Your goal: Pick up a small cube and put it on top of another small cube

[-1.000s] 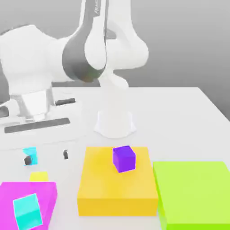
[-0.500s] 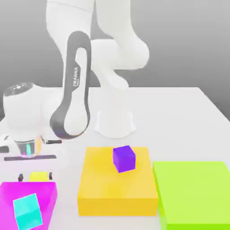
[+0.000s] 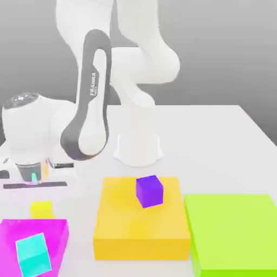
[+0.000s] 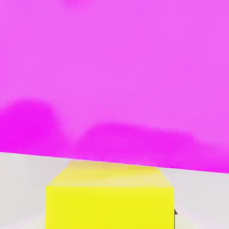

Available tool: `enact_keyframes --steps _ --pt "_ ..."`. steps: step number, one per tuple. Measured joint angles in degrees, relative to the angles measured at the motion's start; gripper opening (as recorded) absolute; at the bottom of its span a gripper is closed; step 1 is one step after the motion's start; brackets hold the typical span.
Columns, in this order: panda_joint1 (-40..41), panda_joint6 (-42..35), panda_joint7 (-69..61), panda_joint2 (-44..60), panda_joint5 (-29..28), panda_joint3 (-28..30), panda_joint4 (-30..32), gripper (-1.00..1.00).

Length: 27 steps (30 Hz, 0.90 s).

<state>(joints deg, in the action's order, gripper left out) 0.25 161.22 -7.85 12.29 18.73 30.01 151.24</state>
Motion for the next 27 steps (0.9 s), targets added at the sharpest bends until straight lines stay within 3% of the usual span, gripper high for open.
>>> enact_keyframes --steps 2,6,10,22,27 --pt "-1.2 -2.0 1.6 -2.5 -2.2 0.8 0.9 -1.00" --pt "-4.5 -7.3 -0.2 -7.9 -0.5 -3.0 3.0 -1.00" --pt "-9.7 -12.1 0.5 -14.7 -2.4 -5.5 5.6 -1.00" --pt "-10.5 -23.6 11.3 -39.5 -20.5 -21.7 14.2 -1.00" --pt "-10.3 -15.8 12.4 -34.9 -22.6 -23.8 16.8 -1.00"
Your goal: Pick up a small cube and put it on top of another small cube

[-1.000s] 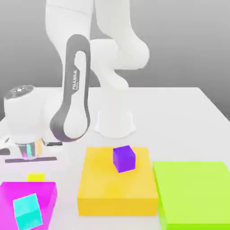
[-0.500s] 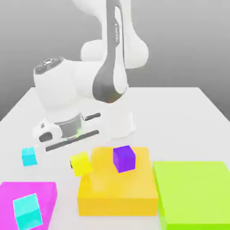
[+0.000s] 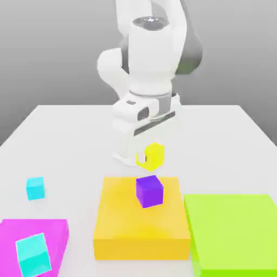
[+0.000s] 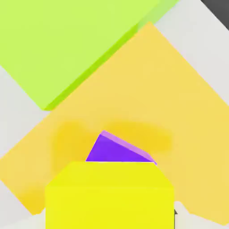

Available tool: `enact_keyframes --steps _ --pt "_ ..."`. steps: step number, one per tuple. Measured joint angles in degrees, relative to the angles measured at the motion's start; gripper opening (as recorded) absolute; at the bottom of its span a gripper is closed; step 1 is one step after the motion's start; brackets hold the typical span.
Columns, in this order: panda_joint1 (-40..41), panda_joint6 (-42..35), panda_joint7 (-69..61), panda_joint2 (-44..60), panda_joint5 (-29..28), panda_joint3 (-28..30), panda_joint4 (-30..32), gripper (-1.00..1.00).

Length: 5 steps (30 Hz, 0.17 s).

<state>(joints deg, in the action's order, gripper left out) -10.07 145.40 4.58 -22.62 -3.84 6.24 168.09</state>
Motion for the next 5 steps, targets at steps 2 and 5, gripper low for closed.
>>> enact_keyframes --steps 2,5 --pt "0.0 4.7 0.0 3.9 -0.1 0.1 0.9 1.00" --pt "0.0 4.7 0.0 3.9 -0.1 0.1 0.9 1.00"
